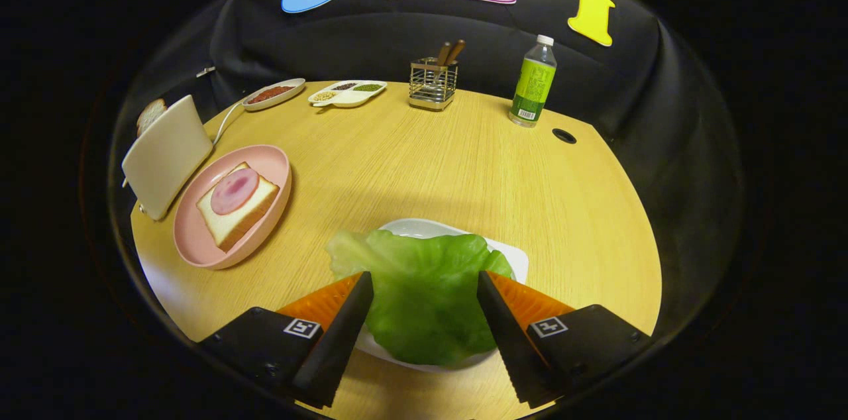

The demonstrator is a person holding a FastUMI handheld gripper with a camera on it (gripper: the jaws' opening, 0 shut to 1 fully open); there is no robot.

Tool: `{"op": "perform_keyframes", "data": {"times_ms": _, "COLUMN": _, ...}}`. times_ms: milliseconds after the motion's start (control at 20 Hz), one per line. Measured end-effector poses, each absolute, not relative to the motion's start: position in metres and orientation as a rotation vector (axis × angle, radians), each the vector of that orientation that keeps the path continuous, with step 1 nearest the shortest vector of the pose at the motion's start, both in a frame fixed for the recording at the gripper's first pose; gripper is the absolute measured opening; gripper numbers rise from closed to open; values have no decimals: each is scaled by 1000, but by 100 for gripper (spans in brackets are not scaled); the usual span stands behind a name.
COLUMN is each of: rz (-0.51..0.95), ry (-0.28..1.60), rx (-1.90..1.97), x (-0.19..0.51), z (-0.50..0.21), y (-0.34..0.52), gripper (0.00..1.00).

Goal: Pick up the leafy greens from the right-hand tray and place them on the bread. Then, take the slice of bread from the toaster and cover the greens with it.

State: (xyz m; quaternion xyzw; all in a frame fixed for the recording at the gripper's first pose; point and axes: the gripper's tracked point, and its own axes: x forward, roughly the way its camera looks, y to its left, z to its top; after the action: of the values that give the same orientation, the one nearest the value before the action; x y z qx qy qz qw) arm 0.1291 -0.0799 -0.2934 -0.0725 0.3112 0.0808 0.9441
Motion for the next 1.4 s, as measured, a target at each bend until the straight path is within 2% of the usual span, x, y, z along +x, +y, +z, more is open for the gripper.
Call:
{"op": "perform_keyframes", "data": {"times_ms": 400, "rz": 182, "ry": 672, "rx": -108, "x": 131, "z": -304, "y": -76, "gripper": 98}}
{"op": "perform_keyframes", "data": {"times_ms": 500, "rz": 187, "ry": 669, "rx": -121, "x": 131, "z": -306, "y": -74, "gripper": 83}}
{"op": "perform_keyframes", "data": {"times_ms": 600, "rz": 197, "ry": 667, "rx": -130, "x": 130, "z": -305, "y": -73, "gripper": 79}}
{"op": "perform_keyframes", "data": {"times_ms": 650, "rz": 190, "ry": 669, "rx": -129, "x": 131, "z": -305, "y": -72, "gripper": 49}}
{"op": "perform_keyframes", "data": {"times_ms": 700, "rz": 191, "ry": 667, "rx": -137, "x": 132, "z": -307, "y": -73, "gripper": 41}}
{"op": "perform_keyframes", "data": {"times_ms": 750, "rz": 202, "ry": 674, "rx": -132, "x": 130, "z": -306, "y": -69, "gripper": 41}}
{"op": "perform_keyframes", "data": {"times_ms": 850, "rz": 180, "ry": 682, "rx": -123, "x": 133, "z": -306, "y": -71, "gripper": 16}}
{"op": "perform_keyframes", "data": {"times_ms": 900, "rz": 176, "ry": 686, "rx": -124, "x": 132, "z": -307, "y": -71, "gripper": 16}}
{"op": "perform_keyframes", "data": {"times_ms": 950, "rz": 187, "ry": 695, "rx": -126, "x": 130, "z": -305, "y": -69, "gripper": 9}}
{"op": "perform_keyframes", "data": {"times_ms": 1050, "rz": 214, "ry": 725, "rx": -103, "x": 127, "z": -307, "y": -66, "gripper": 5}}
{"op": "perform_keyframes", "data": {"times_ms": 1400, "rz": 186, "ry": 700, "rx": -97, "x": 122, "z": -273, "y": -68, "gripper": 5}}
